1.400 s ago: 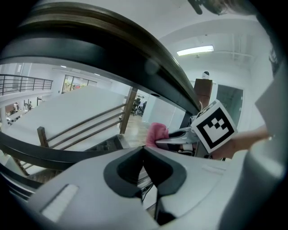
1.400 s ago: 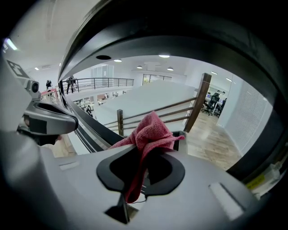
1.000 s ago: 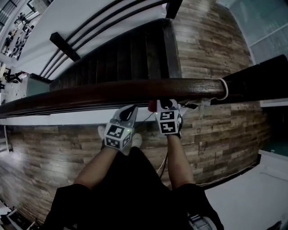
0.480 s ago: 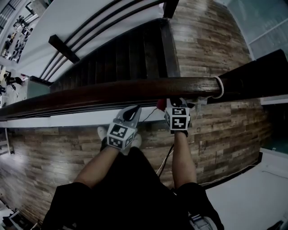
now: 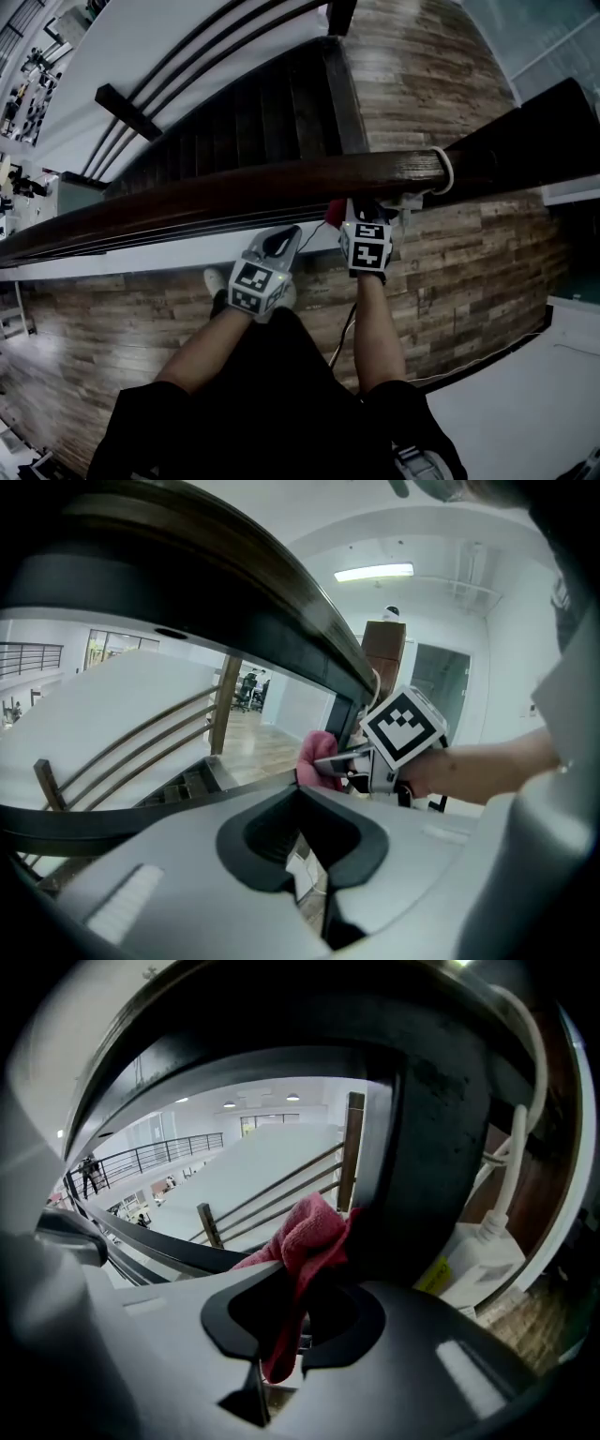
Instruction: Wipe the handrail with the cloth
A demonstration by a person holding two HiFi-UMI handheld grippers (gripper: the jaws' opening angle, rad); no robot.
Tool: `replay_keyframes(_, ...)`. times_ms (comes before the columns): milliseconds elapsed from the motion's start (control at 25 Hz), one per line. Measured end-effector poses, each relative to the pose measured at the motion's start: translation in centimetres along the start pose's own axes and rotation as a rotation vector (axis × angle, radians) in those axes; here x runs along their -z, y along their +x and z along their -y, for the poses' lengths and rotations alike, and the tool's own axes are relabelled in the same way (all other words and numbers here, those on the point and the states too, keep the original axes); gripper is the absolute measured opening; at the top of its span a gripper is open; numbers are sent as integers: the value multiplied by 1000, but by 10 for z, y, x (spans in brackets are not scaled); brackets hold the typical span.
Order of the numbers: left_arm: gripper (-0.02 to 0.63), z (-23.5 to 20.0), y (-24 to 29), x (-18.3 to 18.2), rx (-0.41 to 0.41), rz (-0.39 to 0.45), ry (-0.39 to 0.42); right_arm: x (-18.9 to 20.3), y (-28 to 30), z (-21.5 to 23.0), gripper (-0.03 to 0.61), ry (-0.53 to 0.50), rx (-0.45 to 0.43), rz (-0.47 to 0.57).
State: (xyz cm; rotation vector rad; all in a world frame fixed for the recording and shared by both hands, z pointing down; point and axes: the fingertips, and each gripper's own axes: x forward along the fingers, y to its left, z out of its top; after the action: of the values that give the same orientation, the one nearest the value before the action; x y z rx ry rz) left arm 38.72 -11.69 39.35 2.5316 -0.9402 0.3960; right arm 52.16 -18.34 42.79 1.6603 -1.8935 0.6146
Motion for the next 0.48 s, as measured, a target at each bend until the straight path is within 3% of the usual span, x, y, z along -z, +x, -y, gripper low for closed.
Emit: replay_keyframes(480, 0, -5, -6, -3, -6, 30, -20, 29, -38, 7, 46, 74, 29, -14)
